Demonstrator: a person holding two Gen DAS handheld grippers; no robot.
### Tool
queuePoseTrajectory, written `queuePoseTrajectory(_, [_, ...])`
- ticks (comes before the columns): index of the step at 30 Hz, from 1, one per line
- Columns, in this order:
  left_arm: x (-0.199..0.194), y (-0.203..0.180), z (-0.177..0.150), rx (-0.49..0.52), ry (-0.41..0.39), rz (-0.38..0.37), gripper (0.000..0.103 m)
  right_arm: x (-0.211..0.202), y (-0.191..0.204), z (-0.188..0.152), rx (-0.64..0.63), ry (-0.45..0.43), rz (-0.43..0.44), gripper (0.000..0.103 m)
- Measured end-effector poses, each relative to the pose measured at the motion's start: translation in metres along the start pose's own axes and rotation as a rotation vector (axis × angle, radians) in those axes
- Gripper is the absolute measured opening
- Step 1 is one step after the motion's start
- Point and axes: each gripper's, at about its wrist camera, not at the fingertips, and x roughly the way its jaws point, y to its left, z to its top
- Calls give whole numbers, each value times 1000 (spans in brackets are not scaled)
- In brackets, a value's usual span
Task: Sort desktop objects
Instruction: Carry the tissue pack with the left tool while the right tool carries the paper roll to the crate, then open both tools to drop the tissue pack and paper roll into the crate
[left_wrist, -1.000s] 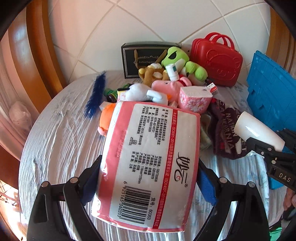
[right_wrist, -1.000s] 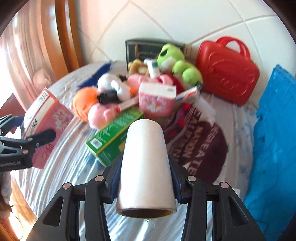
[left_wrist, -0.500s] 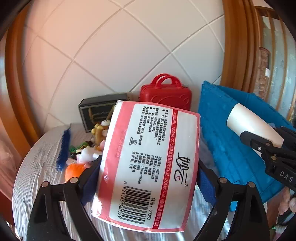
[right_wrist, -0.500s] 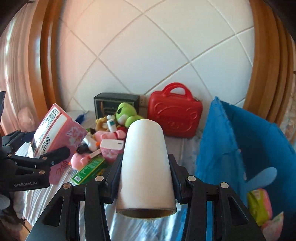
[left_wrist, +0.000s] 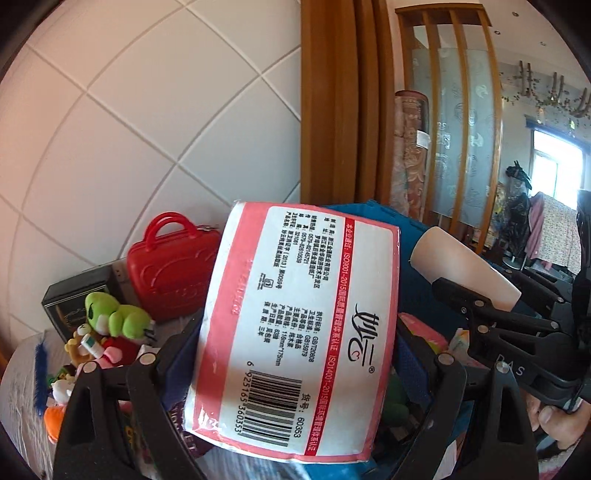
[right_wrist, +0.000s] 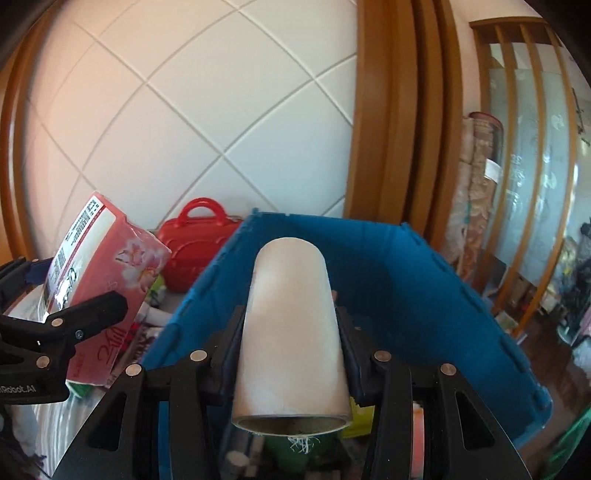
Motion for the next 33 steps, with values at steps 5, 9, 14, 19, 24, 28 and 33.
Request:
queuePoseTrajectory(5, [28, -46, 6, 24, 34, -33, 91, 3, -50, -9, 14, 25, -82, 45])
queuePoseTrajectory(9, [45, -62, 6, 24, 63, -19, 91, 11, -76, -12, 29, 33, -103, 45])
queuePoseTrajectory(14, [55, -70, 7, 28, 76, 4, 91, 18, -96, -11, 36, 31, -94, 45])
queuePoseTrajectory(19, [57, -72, 8, 29, 85, 30, 94, 24, -104, -9, 42, 25, -93, 53])
queuePoseTrajectory(24, [53, -69, 6, 26, 87, 69, 97, 16, -107, -8, 51, -19, -132, 103])
queuePoseTrajectory(28, [46, -62, 5, 14, 84, 66, 98, 14, -105, -7, 43, -11, -137, 103])
queuePoseTrajectory(33, [35, -53, 1, 6, 77, 65, 98, 11, -99, -8, 49, -3, -126, 103])
